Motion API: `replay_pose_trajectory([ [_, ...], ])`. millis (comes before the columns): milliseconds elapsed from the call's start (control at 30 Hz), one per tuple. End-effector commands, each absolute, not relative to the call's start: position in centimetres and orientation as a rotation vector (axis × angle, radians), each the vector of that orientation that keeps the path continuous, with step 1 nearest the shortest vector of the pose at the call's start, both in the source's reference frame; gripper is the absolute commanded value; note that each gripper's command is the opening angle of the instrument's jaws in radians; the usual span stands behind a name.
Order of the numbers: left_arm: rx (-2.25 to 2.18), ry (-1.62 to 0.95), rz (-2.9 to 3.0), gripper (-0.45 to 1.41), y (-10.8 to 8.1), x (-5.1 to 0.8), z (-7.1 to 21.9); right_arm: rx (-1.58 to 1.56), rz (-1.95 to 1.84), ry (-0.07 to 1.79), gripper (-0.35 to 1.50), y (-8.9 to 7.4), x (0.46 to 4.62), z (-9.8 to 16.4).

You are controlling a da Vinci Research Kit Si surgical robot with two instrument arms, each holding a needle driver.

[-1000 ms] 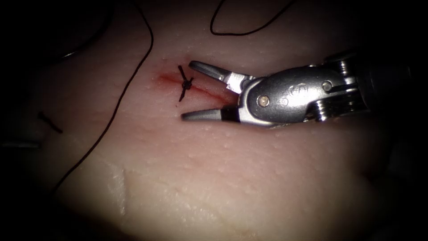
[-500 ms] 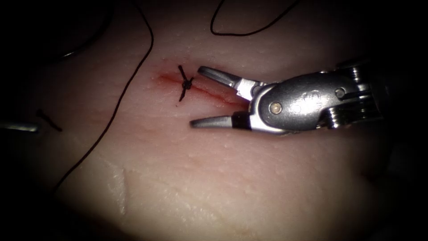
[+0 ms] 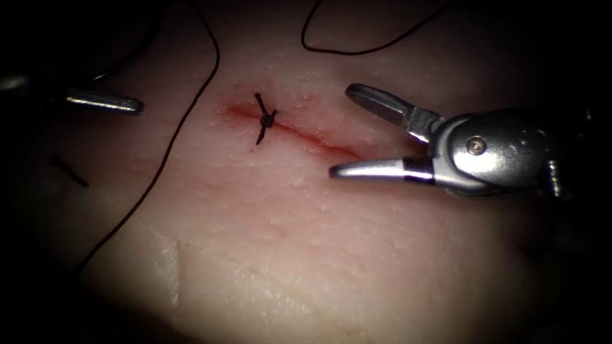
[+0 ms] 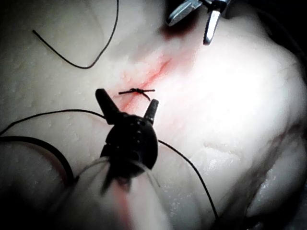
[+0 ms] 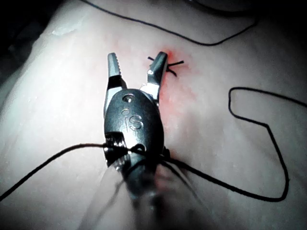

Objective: Wound Closure
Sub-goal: Left hand picks up needle

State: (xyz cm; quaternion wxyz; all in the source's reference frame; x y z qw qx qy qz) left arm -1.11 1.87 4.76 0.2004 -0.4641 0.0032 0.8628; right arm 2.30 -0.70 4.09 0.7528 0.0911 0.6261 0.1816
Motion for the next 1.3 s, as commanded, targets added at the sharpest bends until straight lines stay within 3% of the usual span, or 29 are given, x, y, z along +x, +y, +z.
replay_pose_trajectory([
  [33, -1.274, -0.001, 2.429, 0.76, 1.8, -1.13, 4.9, 0.207, 0.404, 1.368, 1.33, -0.8, 2.33, 4.1],
  [233, -1.150, -0.085, 2.498, 0.91, 1.8, -0.96, 5.1, 0.214, 0.415, 1.369, 1.35, -0.8, 2.33, 4.1],
  [767, -0.858, -0.284, 2.507, 0.98, 1.9, -0.72, 5.7, 0.212, 0.409, 1.370, 1.35, -0.9, 2.36, 4.1],
  [1300, -0.672, -0.508, 2.383, 0.84, 1.9, -0.58, 5.9, 0.209, 0.399, 1.366, 1.35, -1.0, 2.39, 4.1],
])
